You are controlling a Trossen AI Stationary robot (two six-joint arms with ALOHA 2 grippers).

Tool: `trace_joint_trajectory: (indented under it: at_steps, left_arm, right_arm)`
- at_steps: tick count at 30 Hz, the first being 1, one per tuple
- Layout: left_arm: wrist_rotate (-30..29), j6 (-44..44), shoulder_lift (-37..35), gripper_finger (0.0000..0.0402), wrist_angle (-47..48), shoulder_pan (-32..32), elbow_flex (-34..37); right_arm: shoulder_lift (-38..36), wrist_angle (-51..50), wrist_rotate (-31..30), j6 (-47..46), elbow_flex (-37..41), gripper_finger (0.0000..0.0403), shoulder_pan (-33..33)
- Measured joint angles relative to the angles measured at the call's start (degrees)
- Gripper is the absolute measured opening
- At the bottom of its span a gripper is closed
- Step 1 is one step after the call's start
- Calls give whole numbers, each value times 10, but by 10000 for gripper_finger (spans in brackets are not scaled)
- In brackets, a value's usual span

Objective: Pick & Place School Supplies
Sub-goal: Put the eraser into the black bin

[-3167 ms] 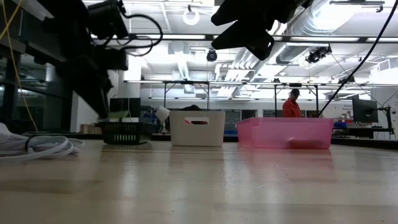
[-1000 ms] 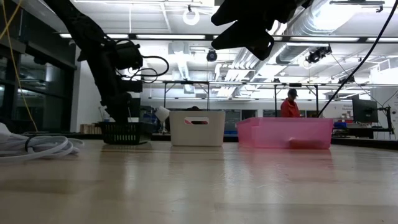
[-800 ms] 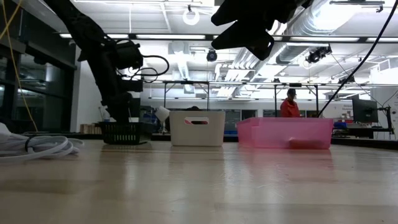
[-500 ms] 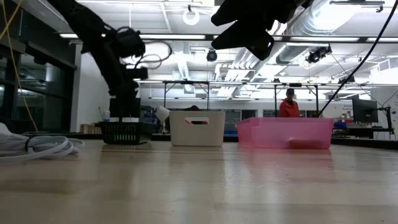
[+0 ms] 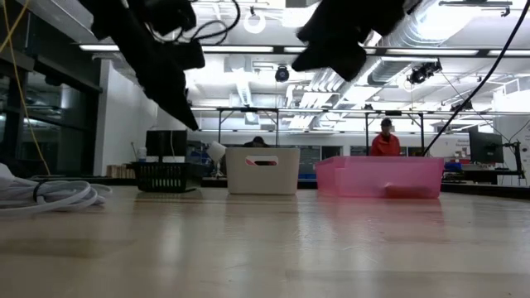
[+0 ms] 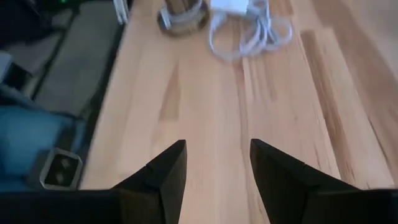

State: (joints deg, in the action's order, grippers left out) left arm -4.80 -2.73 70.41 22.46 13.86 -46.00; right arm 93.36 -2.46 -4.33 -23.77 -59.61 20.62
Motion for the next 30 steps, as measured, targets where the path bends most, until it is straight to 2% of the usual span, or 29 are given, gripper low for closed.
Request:
trace_joint_trajectory:
  at_steps: [7, 14, 22, 30]
  left_arm:
    - [1, 67, 0, 139, -7, -121, 0]
    - [1, 121, 0, 139, -43, -216, 0]
    - [0, 186, 17, 139, -95, -283, -1]
    - [0, 204, 65, 139, -145, -334, -1]
  right_arm:
    - [0, -100, 6, -4, 0, 166, 7]
    - [0, -143, 69, -35, 0, 166, 37]
    - [0, -148, 122, -31, 0, 166, 96]
    - [-2, -211, 121, -70, 0, 166, 151]
